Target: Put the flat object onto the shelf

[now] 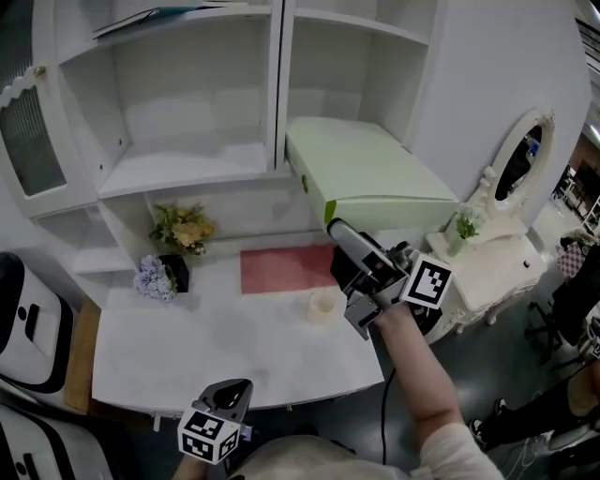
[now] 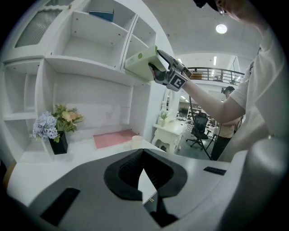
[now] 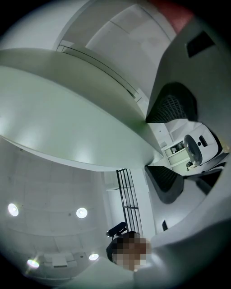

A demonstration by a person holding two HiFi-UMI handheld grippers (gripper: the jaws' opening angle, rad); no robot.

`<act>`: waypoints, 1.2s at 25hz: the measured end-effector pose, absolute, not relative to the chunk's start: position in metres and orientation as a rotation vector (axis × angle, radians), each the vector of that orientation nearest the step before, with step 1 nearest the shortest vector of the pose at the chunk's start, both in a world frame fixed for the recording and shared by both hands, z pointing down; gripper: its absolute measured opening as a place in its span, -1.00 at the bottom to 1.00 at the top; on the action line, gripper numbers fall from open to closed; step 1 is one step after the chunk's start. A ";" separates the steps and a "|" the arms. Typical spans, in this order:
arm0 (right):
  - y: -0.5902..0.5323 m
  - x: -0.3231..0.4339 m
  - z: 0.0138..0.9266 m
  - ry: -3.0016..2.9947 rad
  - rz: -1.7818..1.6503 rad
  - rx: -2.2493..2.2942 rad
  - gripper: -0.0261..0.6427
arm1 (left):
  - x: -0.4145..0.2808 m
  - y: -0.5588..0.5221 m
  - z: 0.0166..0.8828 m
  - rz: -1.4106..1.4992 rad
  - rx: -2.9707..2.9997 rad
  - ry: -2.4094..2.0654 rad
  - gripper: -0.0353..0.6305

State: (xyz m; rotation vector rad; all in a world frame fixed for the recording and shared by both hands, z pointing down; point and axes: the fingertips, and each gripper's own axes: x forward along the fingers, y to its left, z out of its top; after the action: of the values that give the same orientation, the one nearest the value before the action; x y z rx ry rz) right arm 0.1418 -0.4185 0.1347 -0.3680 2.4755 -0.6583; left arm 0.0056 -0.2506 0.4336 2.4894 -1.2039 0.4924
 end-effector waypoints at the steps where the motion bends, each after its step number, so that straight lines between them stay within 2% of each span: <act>1: -0.419 0.141 0.135 2.485 -0.657 -0.364 0.01 | 0.007 -0.251 0.434 0.490 2.487 -1.211 -0.85; 30: -0.491 0.138 0.146 2.455 -0.737 -0.436 0.00 | -0.007 -0.265 0.433 0.505 2.434 -1.256 -0.85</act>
State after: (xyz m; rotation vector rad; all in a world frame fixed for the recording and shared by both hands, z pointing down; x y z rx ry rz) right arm 0.1379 -0.4909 0.1457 -0.4357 2.4549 -0.7372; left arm -0.0066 -0.2645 0.4333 2.4339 -1.2558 0.5054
